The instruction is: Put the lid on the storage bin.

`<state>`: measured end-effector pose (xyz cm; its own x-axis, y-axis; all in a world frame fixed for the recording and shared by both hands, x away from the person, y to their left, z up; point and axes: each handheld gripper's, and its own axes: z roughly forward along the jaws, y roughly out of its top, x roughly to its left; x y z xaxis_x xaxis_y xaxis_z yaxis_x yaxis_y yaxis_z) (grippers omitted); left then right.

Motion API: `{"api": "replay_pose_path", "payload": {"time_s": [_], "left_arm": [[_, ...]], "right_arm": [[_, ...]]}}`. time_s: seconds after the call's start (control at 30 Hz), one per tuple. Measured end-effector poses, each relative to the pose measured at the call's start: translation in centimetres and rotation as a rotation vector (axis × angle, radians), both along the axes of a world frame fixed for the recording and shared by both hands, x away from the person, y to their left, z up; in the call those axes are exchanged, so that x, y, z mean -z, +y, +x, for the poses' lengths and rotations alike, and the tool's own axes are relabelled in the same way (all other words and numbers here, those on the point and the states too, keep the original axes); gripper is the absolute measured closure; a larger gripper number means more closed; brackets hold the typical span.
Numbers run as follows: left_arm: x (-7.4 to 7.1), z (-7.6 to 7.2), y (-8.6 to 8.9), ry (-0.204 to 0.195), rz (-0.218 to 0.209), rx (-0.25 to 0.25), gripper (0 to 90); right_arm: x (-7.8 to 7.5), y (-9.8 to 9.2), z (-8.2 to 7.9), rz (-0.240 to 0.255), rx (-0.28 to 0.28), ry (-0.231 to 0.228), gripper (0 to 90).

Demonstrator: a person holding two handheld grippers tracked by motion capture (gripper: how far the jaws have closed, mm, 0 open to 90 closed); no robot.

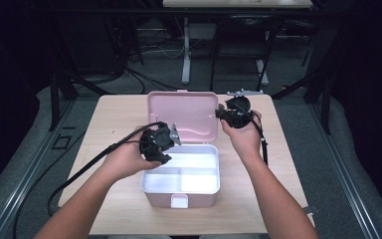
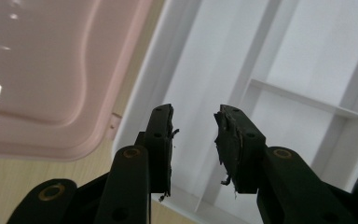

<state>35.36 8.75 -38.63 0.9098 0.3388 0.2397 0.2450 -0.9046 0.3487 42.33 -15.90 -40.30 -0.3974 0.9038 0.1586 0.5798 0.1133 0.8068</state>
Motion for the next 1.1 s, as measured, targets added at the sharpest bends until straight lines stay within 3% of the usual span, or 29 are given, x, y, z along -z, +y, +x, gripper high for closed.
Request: {"api": "replay_pose_path", "payload": {"time_s": [0.07,0.23,0.37,0.43,0.5,0.57,0.7,0.8,0.93,0.97,1.1], "left_arm": [[-0.2,0.6,1.2,0.001,-0.108,-0.068,66.0],[0.5,2.3,3.5,-0.037,-0.228,-0.185,68.3],[0.9,3.5,5.5,-0.070,-0.360,-0.288,68.3],[0.9,3.7,6.0,-0.082,-0.380,-0.308,67.9],[0.9,4.2,6.8,-0.111,-0.433,-0.355,67.9],[0.9,4.5,7.5,-0.123,-0.484,-0.394,67.7],[0.9,5.2,8.6,-0.153,-0.561,-0.429,65.7],[0.9,5.5,8.9,-0.185,-0.577,-0.458,64.9],[1.0,5.9,9.2,-0.194,-0.620,-0.480,63.5],[1.1,6.2,9.2,-0.215,-0.639,-0.493,63.4],[1.3,6.7,9.3,-0.233,-0.655,-0.530,63.5]], "right_arm": [[0.0,0.0,0.0,0.000,0.001,0.002,86.6],[-0.1,-0.1,-0.1,0.004,-0.013,0.004,86.6],[-0.1,-0.1,-0.1,0.004,-0.015,0.002,86.6],[-0.1,-0.1,-0.1,0.005,-0.016,0.002,86.5],[0.0,0.0,-0.1,-0.004,0.002,-0.012,86.5],[-0.1,-0.1,-0.2,0.005,-0.017,-0.004,86.6],[0.0,-0.1,-0.2,0.002,-0.008,-0.013,86.5],[0.0,-0.1,-0.2,0.003,-0.008,-0.014,86.5],[-0.1,0.0,-0.3,0.000,-0.007,-0.014,86.5],[0.0,-0.1,-0.3,0.004,-0.010,-0.021,86.6],[-0.1,-0.1,-0.4,0.006,-0.012,-0.021,86.6]]}}
